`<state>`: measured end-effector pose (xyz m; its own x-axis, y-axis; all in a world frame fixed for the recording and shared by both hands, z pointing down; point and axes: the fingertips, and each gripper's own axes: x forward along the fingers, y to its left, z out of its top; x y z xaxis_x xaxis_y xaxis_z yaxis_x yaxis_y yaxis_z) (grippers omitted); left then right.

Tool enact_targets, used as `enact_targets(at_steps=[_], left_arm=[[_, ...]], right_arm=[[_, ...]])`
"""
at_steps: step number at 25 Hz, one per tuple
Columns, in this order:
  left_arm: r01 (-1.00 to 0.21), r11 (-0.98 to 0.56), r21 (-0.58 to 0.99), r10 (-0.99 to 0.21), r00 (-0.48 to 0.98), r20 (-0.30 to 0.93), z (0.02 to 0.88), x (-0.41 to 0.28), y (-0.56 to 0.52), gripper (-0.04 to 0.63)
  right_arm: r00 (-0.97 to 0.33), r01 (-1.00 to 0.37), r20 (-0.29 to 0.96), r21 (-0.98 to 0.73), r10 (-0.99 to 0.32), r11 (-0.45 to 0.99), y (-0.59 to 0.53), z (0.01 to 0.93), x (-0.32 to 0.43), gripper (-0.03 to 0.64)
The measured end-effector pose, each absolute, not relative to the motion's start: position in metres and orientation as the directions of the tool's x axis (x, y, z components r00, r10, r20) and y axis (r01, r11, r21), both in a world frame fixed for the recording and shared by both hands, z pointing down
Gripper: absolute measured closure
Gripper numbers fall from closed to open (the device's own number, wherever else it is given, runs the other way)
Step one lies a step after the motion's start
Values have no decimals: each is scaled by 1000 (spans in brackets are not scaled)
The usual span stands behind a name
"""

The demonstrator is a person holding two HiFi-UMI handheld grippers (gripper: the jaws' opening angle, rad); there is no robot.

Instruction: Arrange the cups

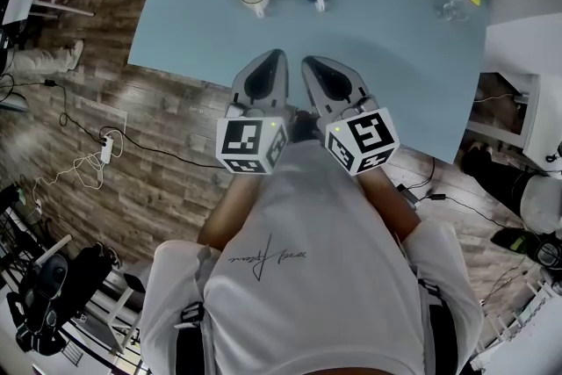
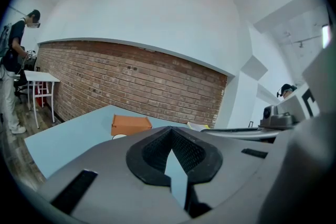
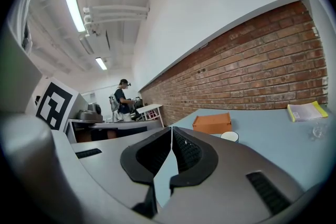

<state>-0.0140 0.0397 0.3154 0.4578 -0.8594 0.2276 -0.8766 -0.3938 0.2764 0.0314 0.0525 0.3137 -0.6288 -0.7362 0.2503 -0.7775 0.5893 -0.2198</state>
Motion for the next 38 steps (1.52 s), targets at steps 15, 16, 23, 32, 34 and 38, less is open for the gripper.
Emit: enact_targets(at_steps=[15, 16, 23, 32, 34, 38], left_arm=[[-877, -365, 313, -880, 434, 193, 323, -1, 35, 589], [-875, -362, 322, -883, 433, 183, 322, -3, 33, 589], [-874, -379, 304, -878, 444, 182, 327, -2, 20, 589], [-879, -351, 321, -881, 427, 205, 335, -4, 3, 589], [-882, -350, 316, -880, 425, 212, 338, -5, -1, 589], [-883, -346, 318, -876, 426, 227, 343, -2, -10, 589]], right_arm=[[-633, -774, 239, -196, -736, 602, 37, 326, 42, 595], [-623, -782, 233, -183, -747, 596, 34, 326, 43, 595], [-566, -824, 201, -161, -800, 543, 11, 325, 49, 595], [-525, -851, 195, -150, -828, 504, -9, 342, 60, 595], [-524, -851, 196, -149, -829, 503, -14, 344, 61, 595], [-534, -845, 200, -153, -822, 512, -24, 352, 63, 595]])
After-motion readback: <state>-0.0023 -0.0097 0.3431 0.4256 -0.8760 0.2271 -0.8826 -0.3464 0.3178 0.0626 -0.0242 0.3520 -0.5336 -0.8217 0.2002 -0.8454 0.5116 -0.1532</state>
